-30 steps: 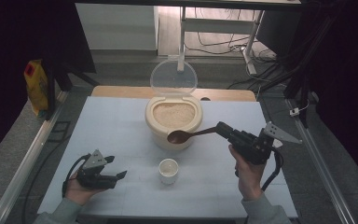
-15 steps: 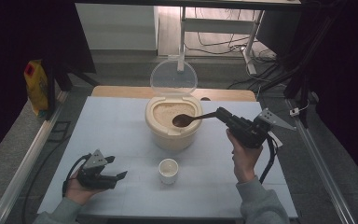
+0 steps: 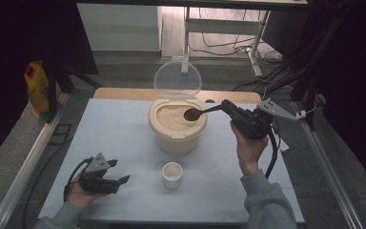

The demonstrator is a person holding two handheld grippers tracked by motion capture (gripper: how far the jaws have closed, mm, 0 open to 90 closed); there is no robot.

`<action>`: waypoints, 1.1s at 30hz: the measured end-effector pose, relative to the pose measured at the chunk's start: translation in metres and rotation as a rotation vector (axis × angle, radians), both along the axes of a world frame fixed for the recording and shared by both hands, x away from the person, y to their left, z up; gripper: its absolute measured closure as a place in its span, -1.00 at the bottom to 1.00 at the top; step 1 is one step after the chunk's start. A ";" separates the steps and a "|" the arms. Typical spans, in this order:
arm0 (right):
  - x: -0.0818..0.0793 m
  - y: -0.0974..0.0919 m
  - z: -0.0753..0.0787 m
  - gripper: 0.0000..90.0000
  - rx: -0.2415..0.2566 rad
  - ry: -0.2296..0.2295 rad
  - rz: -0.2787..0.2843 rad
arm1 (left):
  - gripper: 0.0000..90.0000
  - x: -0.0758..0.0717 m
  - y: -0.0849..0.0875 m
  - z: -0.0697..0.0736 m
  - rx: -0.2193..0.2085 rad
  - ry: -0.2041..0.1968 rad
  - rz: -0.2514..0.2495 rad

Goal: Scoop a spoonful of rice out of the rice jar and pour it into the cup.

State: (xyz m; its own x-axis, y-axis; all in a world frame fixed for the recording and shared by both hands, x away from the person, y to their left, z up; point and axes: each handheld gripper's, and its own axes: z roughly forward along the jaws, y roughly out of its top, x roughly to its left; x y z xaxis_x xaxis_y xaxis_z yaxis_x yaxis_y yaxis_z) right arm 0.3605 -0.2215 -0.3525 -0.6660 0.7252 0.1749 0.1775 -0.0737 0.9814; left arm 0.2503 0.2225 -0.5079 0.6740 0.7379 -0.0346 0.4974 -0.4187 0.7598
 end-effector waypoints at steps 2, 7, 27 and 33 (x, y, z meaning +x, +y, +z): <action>0.002 0.002 0.000 0.85 -0.020 -0.002 -0.013 | -0.47 0.000 0.000 0.000 -0.002 -0.001 0.001; 0.005 0.009 -0.001 0.85 -0.068 -0.008 -0.035 | -0.47 0.000 0.000 0.000 0.000 -0.001 0.001; 0.018 0.023 -0.012 0.85 -0.094 0.099 -0.027 | -0.47 0.000 0.000 0.000 0.004 -0.002 -0.003; 0.022 0.028 -0.021 0.85 -0.052 0.167 -0.005 | -0.47 0.000 0.000 0.000 0.001 -0.003 -0.001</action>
State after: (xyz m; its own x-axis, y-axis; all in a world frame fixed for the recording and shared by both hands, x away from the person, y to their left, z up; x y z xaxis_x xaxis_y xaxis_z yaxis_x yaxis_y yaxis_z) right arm 0.3827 -0.1935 -0.3733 -0.6272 0.7395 0.2445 0.3378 -0.0246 0.9409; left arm 0.2501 0.2229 -0.5078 0.6746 0.7375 -0.0321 0.4950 -0.4197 0.7608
